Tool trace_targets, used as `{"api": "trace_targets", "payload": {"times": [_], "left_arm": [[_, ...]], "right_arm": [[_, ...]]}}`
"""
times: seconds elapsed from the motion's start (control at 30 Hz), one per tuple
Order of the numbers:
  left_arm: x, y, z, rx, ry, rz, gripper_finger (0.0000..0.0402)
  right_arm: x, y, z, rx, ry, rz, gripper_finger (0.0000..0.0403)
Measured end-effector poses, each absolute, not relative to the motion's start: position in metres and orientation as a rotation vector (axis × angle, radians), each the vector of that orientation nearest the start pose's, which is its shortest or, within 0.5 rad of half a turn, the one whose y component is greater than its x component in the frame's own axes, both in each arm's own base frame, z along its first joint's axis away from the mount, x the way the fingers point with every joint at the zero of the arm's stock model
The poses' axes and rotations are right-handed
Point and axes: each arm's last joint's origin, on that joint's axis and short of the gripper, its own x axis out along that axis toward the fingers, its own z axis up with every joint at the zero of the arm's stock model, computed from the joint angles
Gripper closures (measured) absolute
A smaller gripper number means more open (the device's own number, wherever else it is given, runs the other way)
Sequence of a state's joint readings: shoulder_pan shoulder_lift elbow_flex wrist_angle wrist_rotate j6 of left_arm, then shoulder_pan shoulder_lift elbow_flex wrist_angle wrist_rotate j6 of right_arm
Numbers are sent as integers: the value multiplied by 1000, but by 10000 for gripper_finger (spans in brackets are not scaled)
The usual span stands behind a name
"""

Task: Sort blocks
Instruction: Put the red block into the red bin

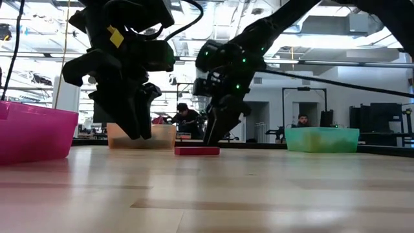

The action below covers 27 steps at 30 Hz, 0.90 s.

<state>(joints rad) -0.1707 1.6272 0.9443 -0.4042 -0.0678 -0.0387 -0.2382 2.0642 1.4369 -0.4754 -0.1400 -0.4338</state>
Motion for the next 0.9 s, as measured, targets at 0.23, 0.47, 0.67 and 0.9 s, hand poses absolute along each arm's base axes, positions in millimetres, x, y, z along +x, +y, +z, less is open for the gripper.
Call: {"api": "trace_targets", "payload": {"times": [0.23, 0.47, 0.67, 0.9], "left_arm": [[305, -51, 174, 94, 1066, -73, 224], [304, -50, 174, 94, 1078, -72, 224], [304, -49, 174, 130, 1073, -39, 224], [298, -51, 180, 287, 1068, 21, 224]], "right_arm": [[416, -90, 135, -190, 1101, 225, 137], [416, -83, 135, -186, 1120, 231, 163], [417, -72, 138, -161, 1121, 222, 240], [419, -56, 144, -110, 1147, 259, 282]]}}
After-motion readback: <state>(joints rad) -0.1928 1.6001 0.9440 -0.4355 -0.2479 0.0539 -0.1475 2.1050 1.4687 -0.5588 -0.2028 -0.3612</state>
